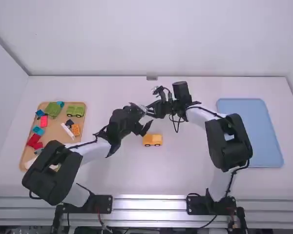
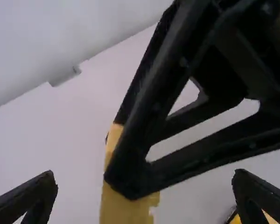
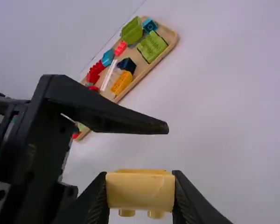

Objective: Assemble lego blocks to make yellow taxi

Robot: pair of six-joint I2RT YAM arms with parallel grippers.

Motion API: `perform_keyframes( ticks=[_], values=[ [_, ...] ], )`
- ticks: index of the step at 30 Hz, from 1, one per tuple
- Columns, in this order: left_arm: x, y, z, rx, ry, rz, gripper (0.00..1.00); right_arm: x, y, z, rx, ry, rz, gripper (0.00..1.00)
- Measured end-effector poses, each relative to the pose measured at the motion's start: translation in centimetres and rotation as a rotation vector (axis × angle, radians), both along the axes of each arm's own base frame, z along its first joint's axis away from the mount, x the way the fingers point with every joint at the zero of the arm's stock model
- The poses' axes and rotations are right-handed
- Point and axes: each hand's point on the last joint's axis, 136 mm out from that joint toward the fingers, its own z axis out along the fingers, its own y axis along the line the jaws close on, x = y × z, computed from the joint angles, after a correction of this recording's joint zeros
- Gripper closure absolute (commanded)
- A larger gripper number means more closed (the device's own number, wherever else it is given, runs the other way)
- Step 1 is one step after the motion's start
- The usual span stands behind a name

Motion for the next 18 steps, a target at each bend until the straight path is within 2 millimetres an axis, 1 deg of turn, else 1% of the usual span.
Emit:
perform_keyframes(
  ticks=[3, 5, 8, 10, 14, 16, 18],
  values=[
    [-0.1, 0.6, 0.5, -0.057, 0.039, 0.015, 0.01, 0.1, -0.7, -0.3, -0.019, 0.015, -0.005, 0.77],
    [-0.3, 1.3, 2.5, -0.133, 0.043, -0.007, 0.01, 0.3, -1.5, 0.0, -0.047, 0.023, 0.003, 0.77],
    [-0.6, 2.1, 4.2, -0.193, 0.037, -0.048, 0.01, 0.5, -1.9, 0.8, -0.072, 0.003, 0.026, 0.78],
    [-0.8, 3.0, 5.1, -0.251, 0.068, -0.107, 0.01, 0.3, -2.3, 2.0, -0.103, -0.042, 0.074, 0.78],
    [-1.5, 4.0, 6.1, -0.321, 0.092, -0.204, 0.01, -0.3, -2.5, 4.0, -0.129, -0.124, 0.157, 0.78],
    [-2.3, 3.9, 6.6, -0.351, 0.089, -0.29, 0.01, -0.8, -2.7, 5.0, -0.145, -0.177, 0.209, 0.78],
    [-3.4, 3.1, 6.7, -0.37, 0.095, -0.389, 0.01, -1.2, -2.8, 5.9, -0.155, -0.239, 0.257, 0.78]
  ],
)
